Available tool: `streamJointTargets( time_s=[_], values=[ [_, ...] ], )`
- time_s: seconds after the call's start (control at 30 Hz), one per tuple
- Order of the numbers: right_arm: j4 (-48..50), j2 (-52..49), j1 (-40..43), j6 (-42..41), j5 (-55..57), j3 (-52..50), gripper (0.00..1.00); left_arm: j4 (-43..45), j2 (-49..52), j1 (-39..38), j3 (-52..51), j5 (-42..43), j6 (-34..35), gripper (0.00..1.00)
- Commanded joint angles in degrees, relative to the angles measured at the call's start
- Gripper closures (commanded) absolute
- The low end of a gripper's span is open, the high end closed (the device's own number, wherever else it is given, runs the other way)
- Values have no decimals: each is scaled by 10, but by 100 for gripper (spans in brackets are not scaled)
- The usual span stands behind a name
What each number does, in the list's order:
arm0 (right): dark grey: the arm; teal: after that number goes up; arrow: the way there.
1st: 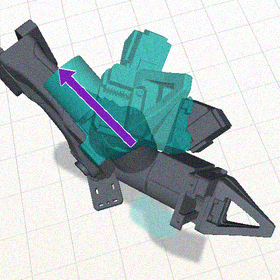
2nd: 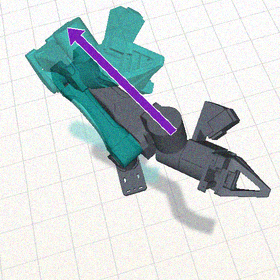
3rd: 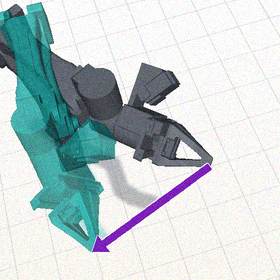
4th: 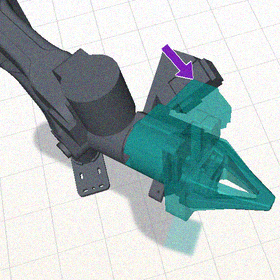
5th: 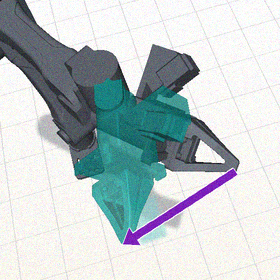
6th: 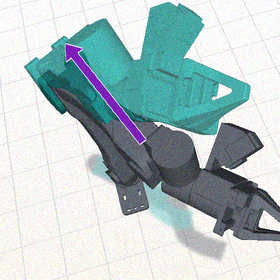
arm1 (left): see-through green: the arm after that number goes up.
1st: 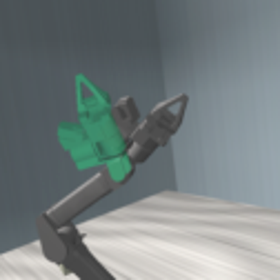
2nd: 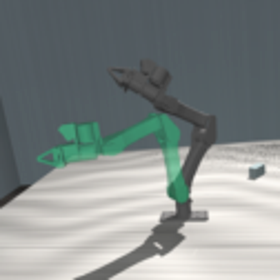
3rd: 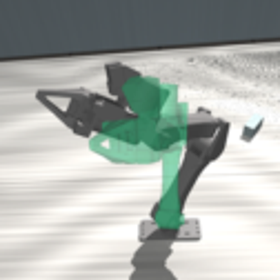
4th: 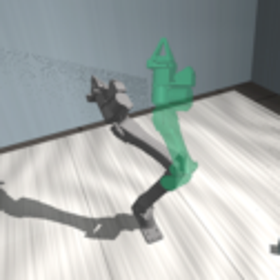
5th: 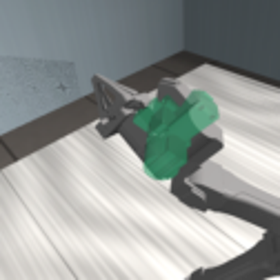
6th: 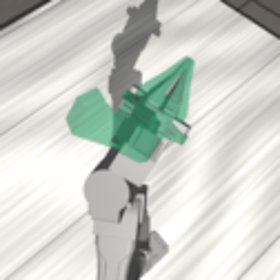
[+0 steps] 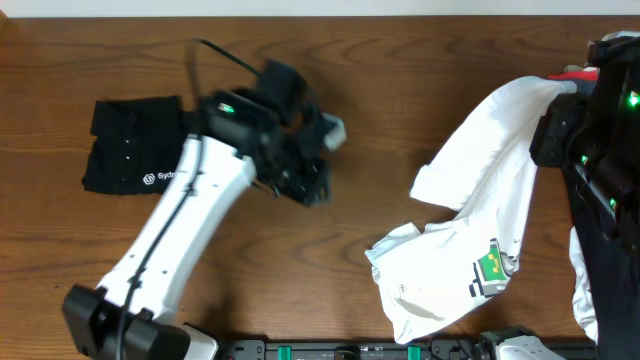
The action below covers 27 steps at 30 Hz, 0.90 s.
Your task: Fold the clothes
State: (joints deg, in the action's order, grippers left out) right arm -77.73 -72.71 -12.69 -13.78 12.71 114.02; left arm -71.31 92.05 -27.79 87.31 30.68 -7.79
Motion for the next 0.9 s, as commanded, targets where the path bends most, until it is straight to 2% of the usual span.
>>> streamJointTargets(
  time_s=[0.0,0.2,0.43,0.53,0.67,0.87],
  values=[
    [1,4,0,8,9,7,99,46,-7,-24,-86,59,17,68],
    [1,4,0,7,9,7,99,201,-7,-71,-235,158,124,66],
    [0,4,0,8,9,7,99,346,-7,-113,-308,195,281,58],
    [1,4,0,7,9,7,99,384,-6,-126,-323,188,336,51],
    [1,4,0,7,9,7,99,388,0,-128,-337,155,423,45],
    [1,4,0,8,8,7,99,411,33,-126,-346,134,513,43]
  ],
)
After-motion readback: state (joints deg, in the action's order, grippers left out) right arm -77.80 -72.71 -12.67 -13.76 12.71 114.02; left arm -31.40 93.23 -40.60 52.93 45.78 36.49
